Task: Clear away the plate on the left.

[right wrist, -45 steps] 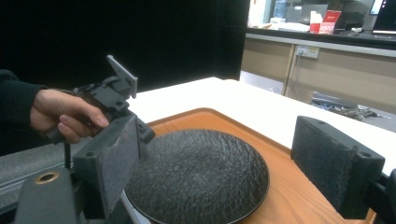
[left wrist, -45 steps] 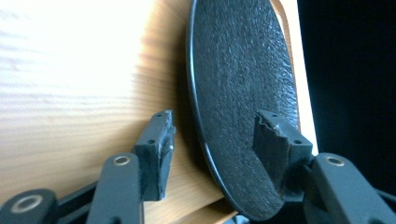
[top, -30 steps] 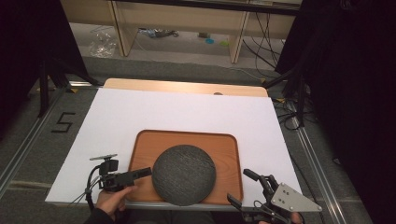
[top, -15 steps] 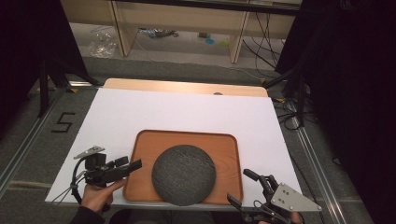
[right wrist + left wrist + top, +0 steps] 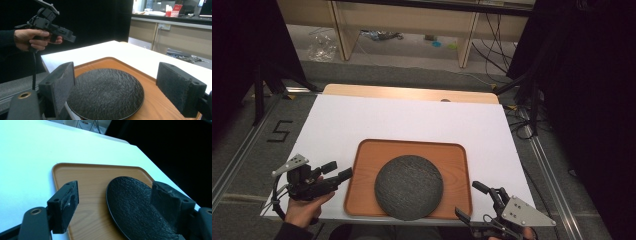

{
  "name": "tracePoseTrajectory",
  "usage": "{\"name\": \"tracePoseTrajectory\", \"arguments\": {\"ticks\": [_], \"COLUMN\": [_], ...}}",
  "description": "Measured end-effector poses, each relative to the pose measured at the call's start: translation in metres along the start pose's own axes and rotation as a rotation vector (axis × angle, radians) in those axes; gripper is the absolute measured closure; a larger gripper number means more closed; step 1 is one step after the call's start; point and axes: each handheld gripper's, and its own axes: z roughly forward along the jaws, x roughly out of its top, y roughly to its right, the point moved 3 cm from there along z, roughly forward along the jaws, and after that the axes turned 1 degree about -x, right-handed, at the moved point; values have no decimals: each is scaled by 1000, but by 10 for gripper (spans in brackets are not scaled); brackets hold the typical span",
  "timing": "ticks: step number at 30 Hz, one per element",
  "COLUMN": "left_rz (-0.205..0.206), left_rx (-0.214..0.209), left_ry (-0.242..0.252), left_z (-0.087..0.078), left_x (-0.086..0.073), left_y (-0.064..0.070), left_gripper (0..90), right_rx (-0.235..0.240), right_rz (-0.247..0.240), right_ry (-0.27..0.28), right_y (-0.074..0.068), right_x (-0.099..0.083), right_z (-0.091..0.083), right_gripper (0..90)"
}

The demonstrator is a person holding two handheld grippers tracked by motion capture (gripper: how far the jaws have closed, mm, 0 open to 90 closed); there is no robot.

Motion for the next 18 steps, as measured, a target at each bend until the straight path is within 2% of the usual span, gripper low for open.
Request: {"name": "tracePoseTrajectory", "arguments": {"ticks": [1,2,4,7,8,9,11,13,15,17,18], "left_rz": [9,15,40,58,64,70,94,119,137,151,157], "left_rx": [-5,-8,-28,-42,-54,-57,-67,-60,-74,-62,-62], "left_ry": [6,14,24,42,52,55,58,53,55,54,56], "left_z": [-1,-3,-5,-7,-8,-9,-10,-11,-13,-14,-14], "left_x": [0,1,1,2,3,3,3,3,3,2,2], "left_y": [1,2,3,6,7,8,10,13,14,16,17], "left_gripper": [226,225,223,217,217,214,203,190,185,172,171], "right_rx": [-6,-20,-4,-12,-18,-7,1,-15,-1,-3,-17], "right_rz": [7,-8,-1,6,-13,11,5,-11,3,9,-13], "right_ry": [-2,9,-2,-2,7,-12,-6,6,-6,-9,7], "right_y": [-1,1,0,-1,1,-1,0,1,0,-1,1], "right_x": [0,1,0,0,0,0,0,0,0,0,0], "right_z": [-1,0,0,-1,0,-1,-1,0,0,-1,0], "right_gripper": [167,166,165,165,165,165,166,166,165,166,165]}}
